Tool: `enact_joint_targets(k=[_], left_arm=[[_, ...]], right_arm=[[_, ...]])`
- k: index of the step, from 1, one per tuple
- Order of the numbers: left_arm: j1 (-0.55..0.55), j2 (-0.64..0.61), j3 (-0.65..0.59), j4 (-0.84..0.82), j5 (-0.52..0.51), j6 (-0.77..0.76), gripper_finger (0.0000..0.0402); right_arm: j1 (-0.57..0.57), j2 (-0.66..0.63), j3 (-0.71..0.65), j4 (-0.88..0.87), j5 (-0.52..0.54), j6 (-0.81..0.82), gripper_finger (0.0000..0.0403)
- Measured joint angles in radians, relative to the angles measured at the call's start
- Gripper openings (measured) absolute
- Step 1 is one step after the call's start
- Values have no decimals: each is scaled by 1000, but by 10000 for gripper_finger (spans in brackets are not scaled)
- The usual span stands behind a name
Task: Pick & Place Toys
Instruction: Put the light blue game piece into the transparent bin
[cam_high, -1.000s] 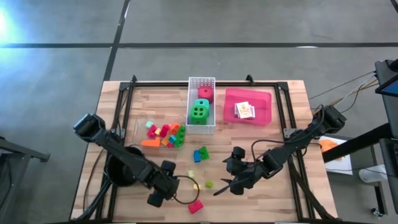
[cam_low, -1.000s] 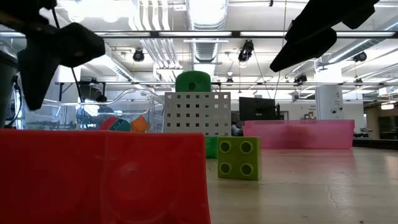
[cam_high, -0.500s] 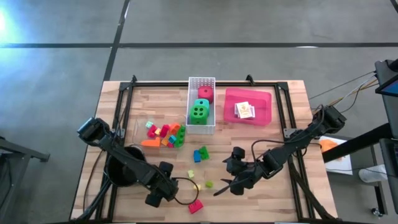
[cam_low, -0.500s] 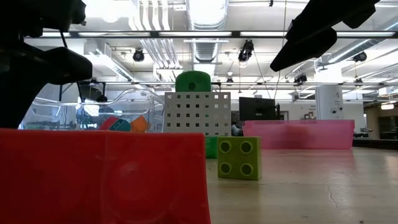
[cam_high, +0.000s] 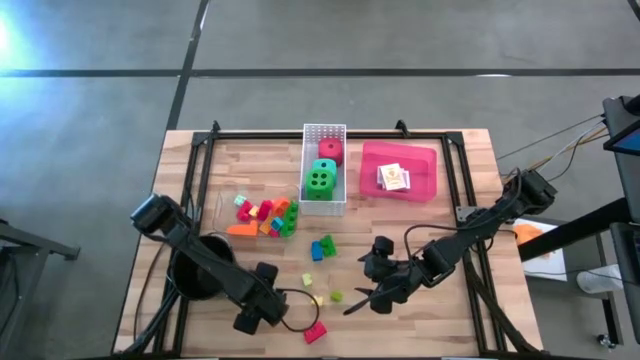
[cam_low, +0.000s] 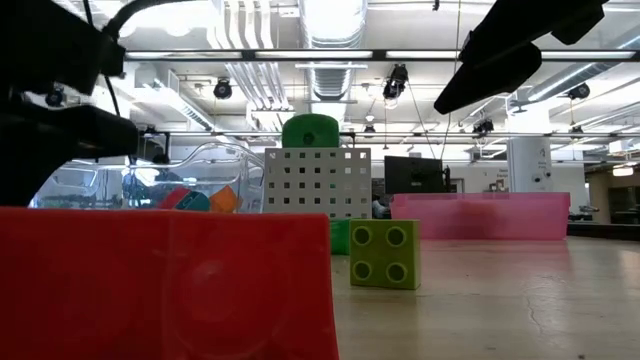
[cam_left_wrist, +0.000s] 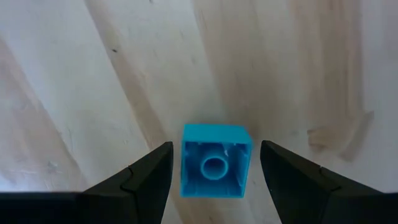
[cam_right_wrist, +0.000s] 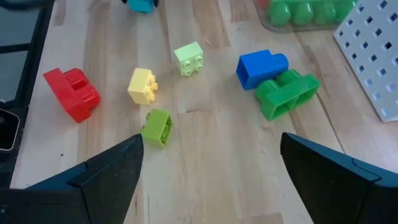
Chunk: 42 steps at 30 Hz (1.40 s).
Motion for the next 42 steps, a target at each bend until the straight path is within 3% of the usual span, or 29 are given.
enact_joint_targets(k=[11,19,32,38,42], left_arm=[[0,15,-2,-3,1,3,234],[1,15,-2,1,1,-23,130],[10,-2,48,-15,6,-26,128],[58,-35,158,-125,-61,30,128],[98,-86,231,-263,-166,28,128]], right_arm=[[0,0,0,5,-1,-3,371],[0,0,0,5,-1,-4,371],[0,0,0,6,0,-4,371],[0,0,0,9,0,-8,371],[0,0,0,10,0,-8,371]])
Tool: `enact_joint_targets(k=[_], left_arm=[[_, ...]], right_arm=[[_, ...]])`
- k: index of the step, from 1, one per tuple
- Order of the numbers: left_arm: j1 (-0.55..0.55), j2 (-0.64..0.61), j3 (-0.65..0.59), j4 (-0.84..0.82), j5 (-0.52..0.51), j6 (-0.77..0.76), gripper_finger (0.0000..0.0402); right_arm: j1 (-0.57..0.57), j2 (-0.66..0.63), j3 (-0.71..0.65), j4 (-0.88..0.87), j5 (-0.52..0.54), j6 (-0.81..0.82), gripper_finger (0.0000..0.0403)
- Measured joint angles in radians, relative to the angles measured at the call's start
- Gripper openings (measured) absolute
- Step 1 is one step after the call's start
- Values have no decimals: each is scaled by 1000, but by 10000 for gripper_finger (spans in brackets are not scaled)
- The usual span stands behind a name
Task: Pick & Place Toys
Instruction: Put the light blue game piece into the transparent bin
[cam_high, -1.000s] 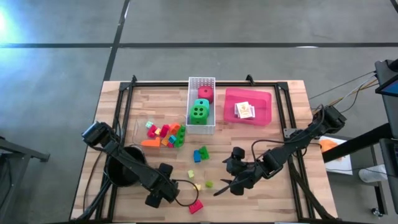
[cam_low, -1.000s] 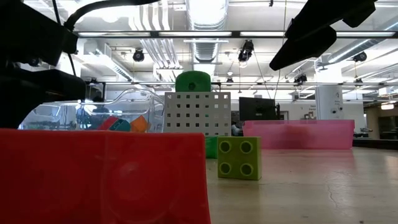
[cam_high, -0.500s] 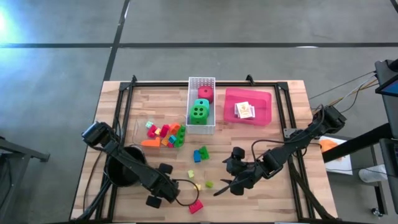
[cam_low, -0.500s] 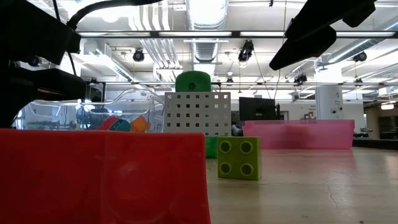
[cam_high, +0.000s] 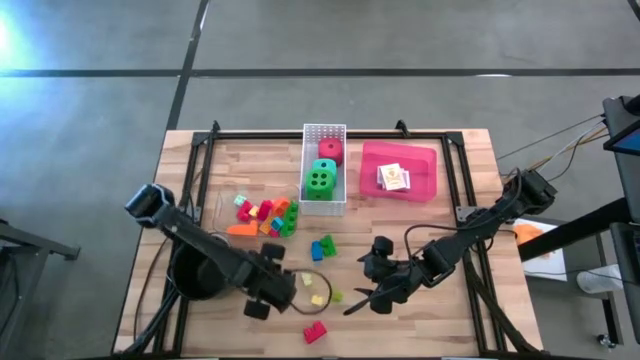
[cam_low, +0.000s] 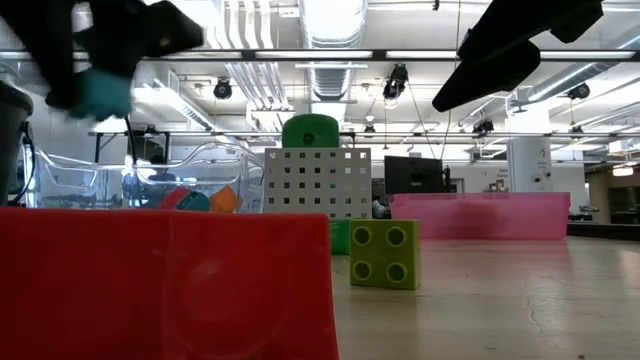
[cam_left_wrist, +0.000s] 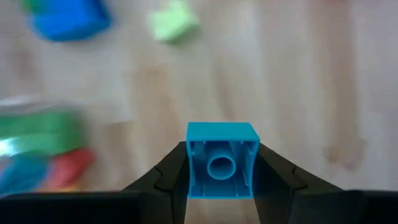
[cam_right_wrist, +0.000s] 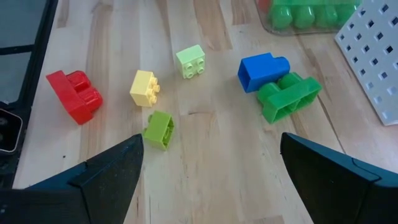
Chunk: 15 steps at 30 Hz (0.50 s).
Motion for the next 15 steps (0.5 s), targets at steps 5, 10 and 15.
enact_joint_targets(k=[5,10,15], left_arm=[[79,-95,39,-110,-197,-95,128],[225,-189,-6,-135,-239,-181,128],[387,-229,-93,-132,-229,-235,128]], right_arm=[[0,0,0,0,0,0,371],[0,0,0,0,-2,0,371],[0,0,0,1,-6,0,371]])
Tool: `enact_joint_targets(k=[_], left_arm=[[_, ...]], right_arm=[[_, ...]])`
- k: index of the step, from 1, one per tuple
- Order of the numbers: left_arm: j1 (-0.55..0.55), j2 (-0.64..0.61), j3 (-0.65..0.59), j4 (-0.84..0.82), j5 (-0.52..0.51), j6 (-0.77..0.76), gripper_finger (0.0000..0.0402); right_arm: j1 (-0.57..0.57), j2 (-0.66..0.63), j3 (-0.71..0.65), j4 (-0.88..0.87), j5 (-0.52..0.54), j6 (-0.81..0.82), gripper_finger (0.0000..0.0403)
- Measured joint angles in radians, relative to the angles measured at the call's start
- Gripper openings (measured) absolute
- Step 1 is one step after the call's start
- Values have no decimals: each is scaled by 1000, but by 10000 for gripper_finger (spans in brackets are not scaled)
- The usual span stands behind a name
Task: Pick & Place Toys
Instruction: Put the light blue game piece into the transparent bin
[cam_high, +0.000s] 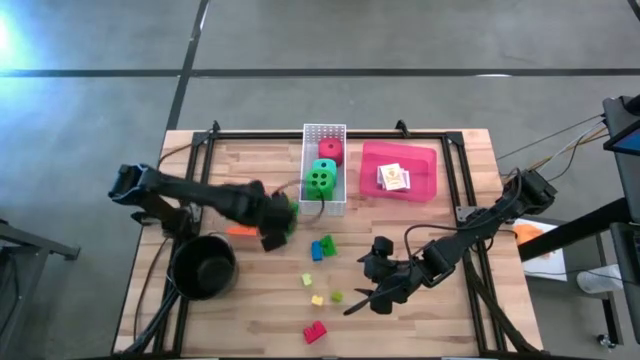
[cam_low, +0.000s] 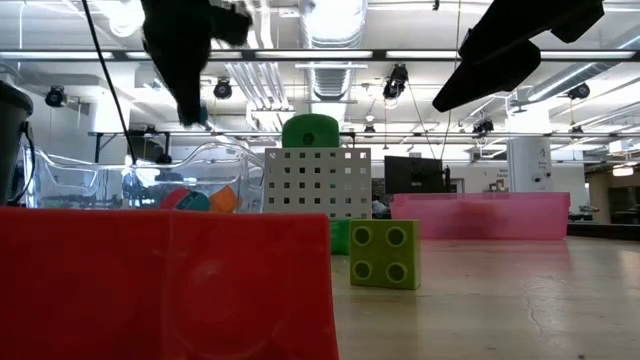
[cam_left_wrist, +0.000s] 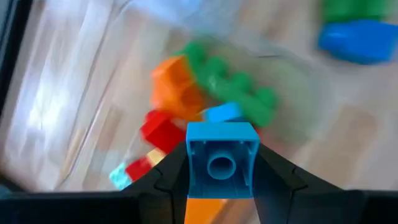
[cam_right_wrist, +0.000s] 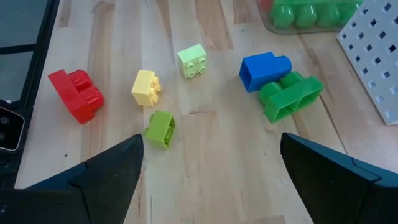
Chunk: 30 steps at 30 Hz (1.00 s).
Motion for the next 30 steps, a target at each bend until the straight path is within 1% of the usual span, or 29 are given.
enact_joint_targets(k=[5,8,9,15,19,30], left_arm=[[153,-3,-108,21,97,-34,128],[208,-3,-173,44,166,-32,128],[219,-3,-190,47,174,-30,128],[226,-4,-258,67,182,-31,128],[227,-4,-285,83,211,-42,128],[224,-4,-305,142,261,-57,128]], right_arm=[[0,0,0,0,-1,0,371],[0,0,0,0,-15,0,371],[0,0,0,1,-19,-2,371],[0,0,0,2,-25,-15,371],[0,0,0,3,-25,-15,371],[0,0,0,3,-25,-15,371]])
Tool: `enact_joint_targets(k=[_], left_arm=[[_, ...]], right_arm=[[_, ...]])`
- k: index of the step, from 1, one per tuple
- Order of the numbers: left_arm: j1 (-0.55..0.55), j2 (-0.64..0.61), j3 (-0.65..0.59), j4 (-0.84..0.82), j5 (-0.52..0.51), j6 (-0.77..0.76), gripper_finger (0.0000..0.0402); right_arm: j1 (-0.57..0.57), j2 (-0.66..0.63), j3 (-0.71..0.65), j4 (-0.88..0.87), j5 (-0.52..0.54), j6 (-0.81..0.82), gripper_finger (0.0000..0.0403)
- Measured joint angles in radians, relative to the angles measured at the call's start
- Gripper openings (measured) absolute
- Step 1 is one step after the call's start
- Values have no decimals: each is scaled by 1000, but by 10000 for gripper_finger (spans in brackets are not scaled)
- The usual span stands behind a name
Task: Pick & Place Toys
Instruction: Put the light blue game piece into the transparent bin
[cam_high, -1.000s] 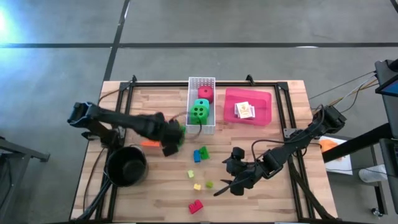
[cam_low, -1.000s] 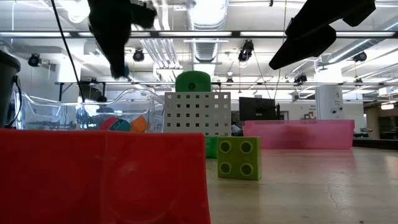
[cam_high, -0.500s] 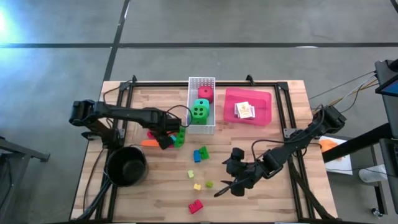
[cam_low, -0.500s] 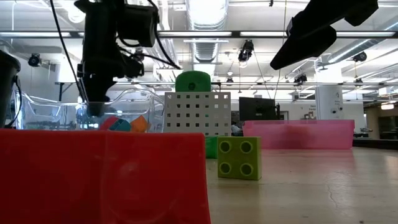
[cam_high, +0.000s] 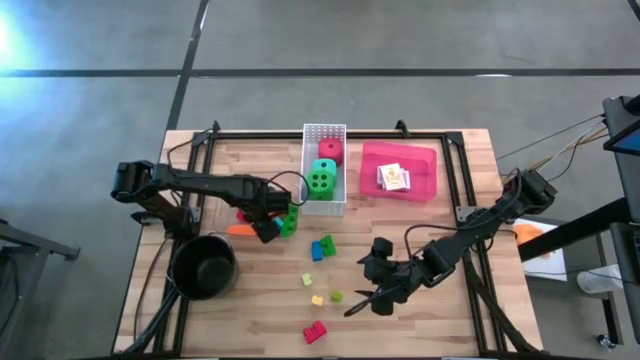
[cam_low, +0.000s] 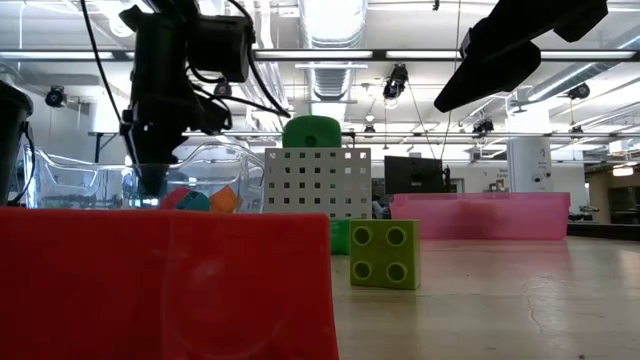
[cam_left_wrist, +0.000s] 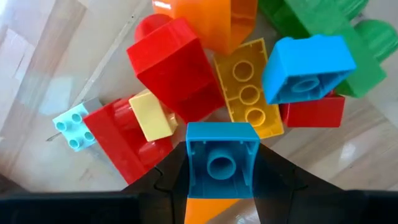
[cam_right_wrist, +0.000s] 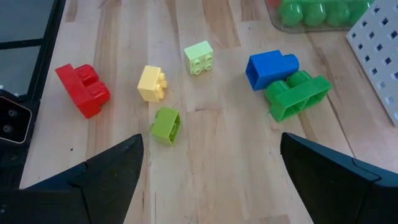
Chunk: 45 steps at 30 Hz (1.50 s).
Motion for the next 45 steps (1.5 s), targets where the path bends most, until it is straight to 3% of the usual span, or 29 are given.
enact_joint_targets(k=[22,32,41,45], left_arm=[[15,-2,-3,2,4,-109,128],[35,-5,-97,56,42,-111,128],[36,-6,-107,69,42,-109,129],[35,-2,-112,80,40,-109,190]], right_arm=[[0,0,0,-1,0,12,371],[2,0,0,-1,-6,12,371],[2,0,0,-1,-11,9,371],[2,0,0,-1,-11,8,371]])
